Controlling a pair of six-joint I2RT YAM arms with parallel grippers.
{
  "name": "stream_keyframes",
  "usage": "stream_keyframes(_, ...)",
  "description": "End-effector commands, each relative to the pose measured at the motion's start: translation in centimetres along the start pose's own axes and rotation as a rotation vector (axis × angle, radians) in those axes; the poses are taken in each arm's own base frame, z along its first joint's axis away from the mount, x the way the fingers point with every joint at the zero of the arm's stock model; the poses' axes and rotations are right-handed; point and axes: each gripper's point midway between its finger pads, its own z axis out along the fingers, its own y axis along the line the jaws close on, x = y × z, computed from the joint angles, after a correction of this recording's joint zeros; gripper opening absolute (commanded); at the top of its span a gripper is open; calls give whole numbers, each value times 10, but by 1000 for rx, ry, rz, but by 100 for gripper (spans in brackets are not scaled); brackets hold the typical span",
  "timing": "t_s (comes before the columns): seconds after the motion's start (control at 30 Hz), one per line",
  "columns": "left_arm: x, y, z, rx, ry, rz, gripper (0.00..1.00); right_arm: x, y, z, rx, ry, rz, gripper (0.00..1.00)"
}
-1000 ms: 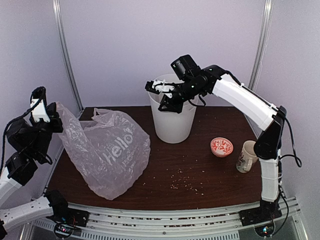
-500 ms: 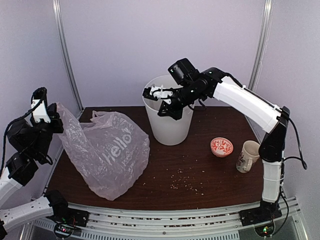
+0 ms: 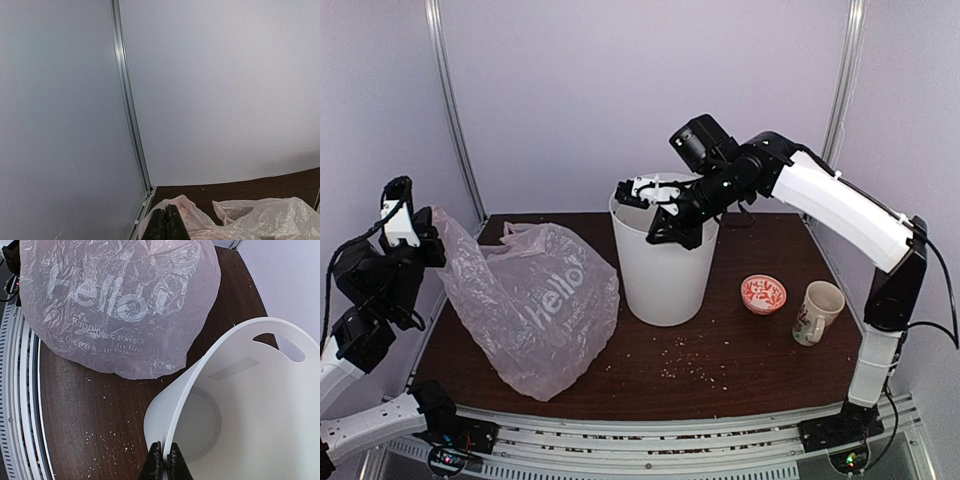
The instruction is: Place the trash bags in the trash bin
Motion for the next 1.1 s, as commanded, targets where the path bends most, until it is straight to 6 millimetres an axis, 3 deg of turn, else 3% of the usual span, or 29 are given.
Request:
stream_keyframes(0.0, -6, 6, 0, -26, -33, -18, 0, -12, 11, -29, -10, -70, -29, 0)
stream_keyframes(0.23, -6, 7, 0, -31, -31, -15, 0, -19, 20, -30, -31, -84, -35, 1)
stream_keyframes(0.47, -8, 4, -2, -10, -45, -16, 0, -46, 21, -39, -71, -165, -8, 38)
stream_keyframes(0.57, -11, 2, -1, 2, -56, -13, 0, -60, 18, -43, -73, -224, 14, 45)
stream_keyframes(0.67, -26, -5, 3, 36, -83, -10, 0, -75, 3, -41, -15, -276, 74, 45)
stream_keyframes(0.73, -44, -19, 8, 104, -99, 1, 0, -83, -10, -41, 37, -306, 111, 46)
stream_keyframes(0.9, -92, -81, 13, 441, -115, 12, 0, -101, -27, -46, 102, -382, 162, 46)
stream_keyframes(1.07, -127, -116, -11, 713, -188, -71, 0, -105, -31, -51, 120, -409, 185, 46)
